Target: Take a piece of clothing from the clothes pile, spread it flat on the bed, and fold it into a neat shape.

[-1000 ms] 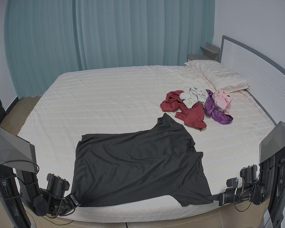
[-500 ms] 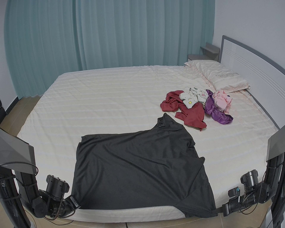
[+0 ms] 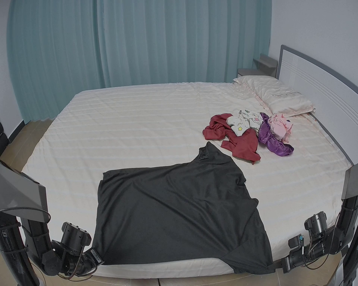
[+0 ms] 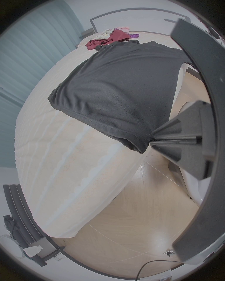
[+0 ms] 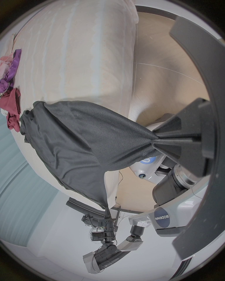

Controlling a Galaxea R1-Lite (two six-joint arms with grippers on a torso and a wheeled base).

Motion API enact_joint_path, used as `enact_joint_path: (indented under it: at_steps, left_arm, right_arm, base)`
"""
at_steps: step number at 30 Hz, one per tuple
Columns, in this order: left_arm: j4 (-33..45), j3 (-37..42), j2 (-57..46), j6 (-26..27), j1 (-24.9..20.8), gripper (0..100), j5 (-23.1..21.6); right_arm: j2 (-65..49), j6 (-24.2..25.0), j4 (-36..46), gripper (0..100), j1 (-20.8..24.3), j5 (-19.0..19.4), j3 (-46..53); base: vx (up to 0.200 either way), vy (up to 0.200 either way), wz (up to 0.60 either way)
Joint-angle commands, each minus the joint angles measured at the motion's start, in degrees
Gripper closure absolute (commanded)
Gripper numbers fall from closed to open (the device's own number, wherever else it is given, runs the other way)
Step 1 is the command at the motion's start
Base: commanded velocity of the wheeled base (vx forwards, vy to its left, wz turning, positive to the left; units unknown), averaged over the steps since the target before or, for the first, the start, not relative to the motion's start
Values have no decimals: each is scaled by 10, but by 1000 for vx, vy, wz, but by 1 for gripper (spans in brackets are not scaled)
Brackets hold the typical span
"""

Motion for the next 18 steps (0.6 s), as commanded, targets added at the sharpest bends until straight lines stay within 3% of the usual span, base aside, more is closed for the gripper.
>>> enact_joint_path:
  at_steps: [1, 10, 18]
  left_arm:
    - [6, 9, 0, -1, -1, 100, 1]
    - [35, 9, -6, 0, -7, 100, 2]
    - [65, 9, -26, -2, -27, 100, 1]
  right_arm:
    - [-19, -4, 8, 100, -2, -2, 10]
    - [-36, -37, 74, 100, 0, -12, 10]
    - [-34, -41, 82, 100, 0, -13, 10]
  base:
    - [0, 0, 0]
    - [0, 0, 0]
    - [0, 0, 0]
